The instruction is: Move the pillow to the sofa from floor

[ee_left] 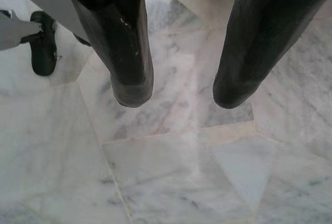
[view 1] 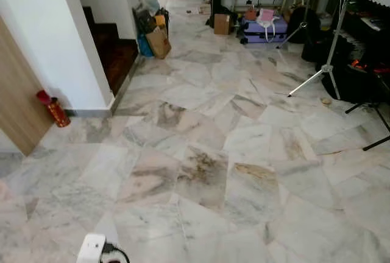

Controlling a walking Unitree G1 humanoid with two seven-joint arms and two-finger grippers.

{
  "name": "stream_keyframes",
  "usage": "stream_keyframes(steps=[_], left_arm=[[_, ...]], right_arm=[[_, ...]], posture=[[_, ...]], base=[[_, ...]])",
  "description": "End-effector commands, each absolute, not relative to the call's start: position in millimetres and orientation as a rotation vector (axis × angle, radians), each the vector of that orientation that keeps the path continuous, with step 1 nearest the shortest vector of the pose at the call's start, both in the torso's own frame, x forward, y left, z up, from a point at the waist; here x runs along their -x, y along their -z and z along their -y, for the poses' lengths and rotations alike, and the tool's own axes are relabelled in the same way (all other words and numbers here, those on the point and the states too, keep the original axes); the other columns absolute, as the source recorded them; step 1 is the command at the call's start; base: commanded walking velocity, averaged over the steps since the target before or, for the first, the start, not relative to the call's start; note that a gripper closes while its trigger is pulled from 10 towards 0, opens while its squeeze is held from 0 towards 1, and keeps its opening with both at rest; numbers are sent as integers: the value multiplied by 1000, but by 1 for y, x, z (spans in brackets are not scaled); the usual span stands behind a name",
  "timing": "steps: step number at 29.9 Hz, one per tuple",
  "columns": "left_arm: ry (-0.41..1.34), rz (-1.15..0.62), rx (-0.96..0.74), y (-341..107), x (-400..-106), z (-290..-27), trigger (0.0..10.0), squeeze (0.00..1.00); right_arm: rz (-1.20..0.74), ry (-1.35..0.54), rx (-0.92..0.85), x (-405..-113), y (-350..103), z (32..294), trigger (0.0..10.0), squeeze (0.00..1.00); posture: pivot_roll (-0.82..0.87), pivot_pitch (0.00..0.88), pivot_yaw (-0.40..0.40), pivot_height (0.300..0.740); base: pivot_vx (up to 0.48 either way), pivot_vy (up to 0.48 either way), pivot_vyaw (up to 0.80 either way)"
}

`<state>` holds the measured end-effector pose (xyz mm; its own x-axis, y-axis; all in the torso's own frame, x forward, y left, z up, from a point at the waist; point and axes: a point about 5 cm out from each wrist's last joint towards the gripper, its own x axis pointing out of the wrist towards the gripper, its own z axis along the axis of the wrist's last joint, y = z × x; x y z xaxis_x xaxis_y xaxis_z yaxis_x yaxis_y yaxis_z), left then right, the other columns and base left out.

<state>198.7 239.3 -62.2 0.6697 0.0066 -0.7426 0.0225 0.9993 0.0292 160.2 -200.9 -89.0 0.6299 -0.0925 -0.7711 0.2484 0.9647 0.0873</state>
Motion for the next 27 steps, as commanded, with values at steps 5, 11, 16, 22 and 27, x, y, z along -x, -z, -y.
stream_keyframes(steps=[5,11,16,22,27], left_arm=[[-160,-806,-6,56,-196,-265,10000,0],[-114,-887,21,71,-172,-256,10000,0],[-115,-909,34,78,-163,-247,10000,0],[-99,-913,35,83,-155,-239,10000,0],[-36,-919,8,82,-153,-241,10000,0]], right_arm=[[-874,127,-163,-165,88,192,10000,0],[-867,75,-104,-170,85,201,10000,0],[-853,74,-80,-177,80,209,10000,0],[-835,55,-73,-184,77,206,10000,0],[-853,126,-113,-180,81,199,10000,0]], posture=[[-65,20,17,740],[-60,14,-24,740],[-50,10,-47,740],[-36,15,-41,740],[-42,21,-25,740]], base=[[0,0,0],[0,0,0],[0,0,0],[0,0,0],[0,0,0]])
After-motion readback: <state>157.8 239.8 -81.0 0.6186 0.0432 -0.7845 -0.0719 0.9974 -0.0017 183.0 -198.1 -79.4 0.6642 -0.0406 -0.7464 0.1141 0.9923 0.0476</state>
